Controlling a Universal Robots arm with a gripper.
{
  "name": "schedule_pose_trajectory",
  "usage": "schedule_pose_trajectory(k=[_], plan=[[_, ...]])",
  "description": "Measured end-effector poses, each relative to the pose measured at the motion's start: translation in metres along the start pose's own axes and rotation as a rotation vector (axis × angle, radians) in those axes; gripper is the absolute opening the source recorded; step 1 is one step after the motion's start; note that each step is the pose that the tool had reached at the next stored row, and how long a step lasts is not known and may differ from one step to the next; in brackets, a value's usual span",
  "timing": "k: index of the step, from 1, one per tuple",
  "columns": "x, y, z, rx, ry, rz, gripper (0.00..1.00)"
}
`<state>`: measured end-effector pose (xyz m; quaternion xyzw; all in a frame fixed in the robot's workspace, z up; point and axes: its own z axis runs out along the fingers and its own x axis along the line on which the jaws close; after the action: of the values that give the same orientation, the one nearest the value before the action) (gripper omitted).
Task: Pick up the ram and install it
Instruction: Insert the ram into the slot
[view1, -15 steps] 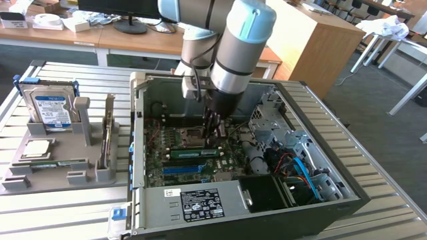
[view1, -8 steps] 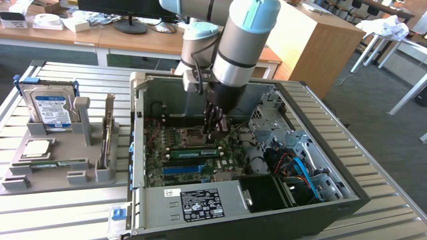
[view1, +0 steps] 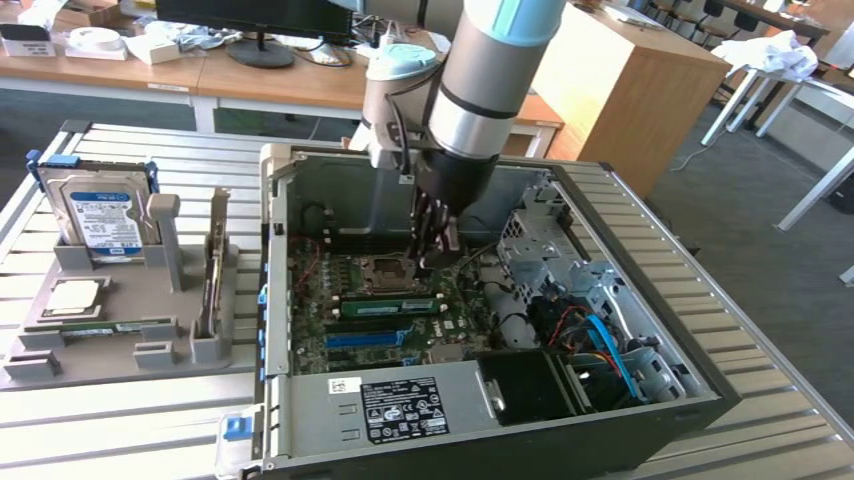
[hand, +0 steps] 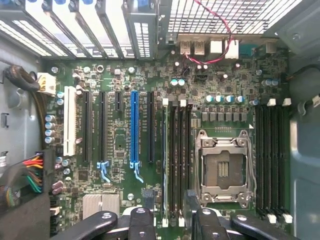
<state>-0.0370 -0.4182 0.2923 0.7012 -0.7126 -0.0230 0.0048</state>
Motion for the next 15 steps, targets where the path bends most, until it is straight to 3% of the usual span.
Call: schedule_pose_trajectory(k=[15], plan=[[0.0, 0.0005, -0.0143, 0.0001, 0.0017, 0.0, 0.37]])
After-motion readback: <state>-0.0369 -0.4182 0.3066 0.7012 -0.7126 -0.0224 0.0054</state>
